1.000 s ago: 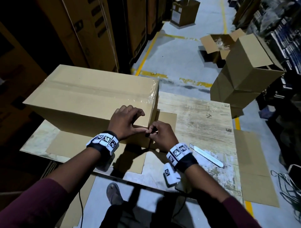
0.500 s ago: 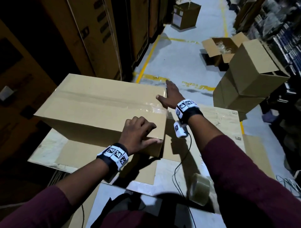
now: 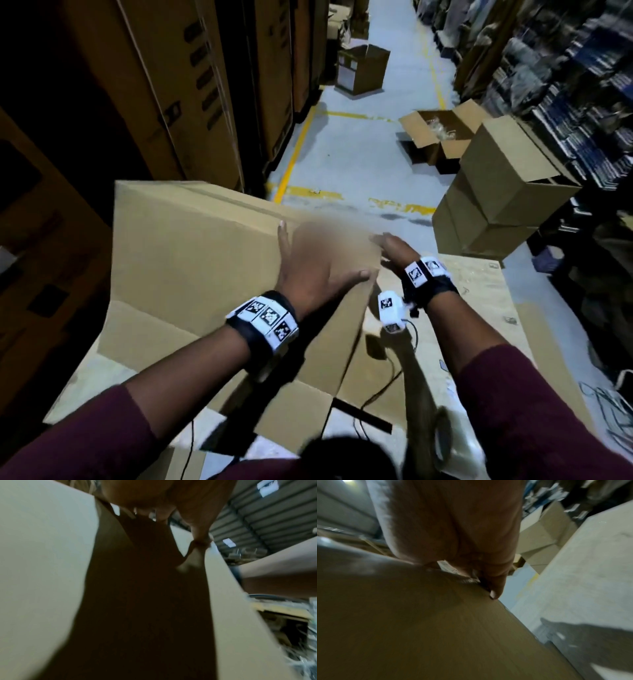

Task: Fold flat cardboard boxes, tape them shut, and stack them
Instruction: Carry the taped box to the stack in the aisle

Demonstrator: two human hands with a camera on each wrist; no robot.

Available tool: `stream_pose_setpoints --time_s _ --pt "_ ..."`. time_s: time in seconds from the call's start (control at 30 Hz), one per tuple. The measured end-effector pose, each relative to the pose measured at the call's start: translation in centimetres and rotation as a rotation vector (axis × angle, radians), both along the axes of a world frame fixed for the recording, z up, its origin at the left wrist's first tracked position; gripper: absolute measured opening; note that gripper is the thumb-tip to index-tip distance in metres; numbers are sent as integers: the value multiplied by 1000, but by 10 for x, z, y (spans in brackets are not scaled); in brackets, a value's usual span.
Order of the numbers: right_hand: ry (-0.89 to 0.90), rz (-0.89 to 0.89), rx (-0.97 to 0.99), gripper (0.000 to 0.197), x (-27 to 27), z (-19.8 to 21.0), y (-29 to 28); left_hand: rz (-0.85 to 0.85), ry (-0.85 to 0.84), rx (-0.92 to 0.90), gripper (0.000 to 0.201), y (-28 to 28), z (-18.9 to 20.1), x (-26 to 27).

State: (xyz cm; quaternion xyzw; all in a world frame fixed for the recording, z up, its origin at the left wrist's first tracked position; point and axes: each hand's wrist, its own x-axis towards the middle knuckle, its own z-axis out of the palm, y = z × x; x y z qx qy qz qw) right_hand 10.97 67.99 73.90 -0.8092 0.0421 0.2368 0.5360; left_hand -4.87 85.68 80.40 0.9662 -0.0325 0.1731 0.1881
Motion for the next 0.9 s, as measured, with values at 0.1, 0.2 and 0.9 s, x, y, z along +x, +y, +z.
stream_pose_setpoints --time_s 0.1,0.2,0.9 --pt "110 -205 341 28 -20 -3 -11 -67 67 30 85 -3 -8 32" --pt "124 -151 371 29 -42 7 -27 -169 159 33 83 -3 -10 62" --pt "-423 -174 -399 51 -156 44 -53 -501 63 408 95 110 -41 11"
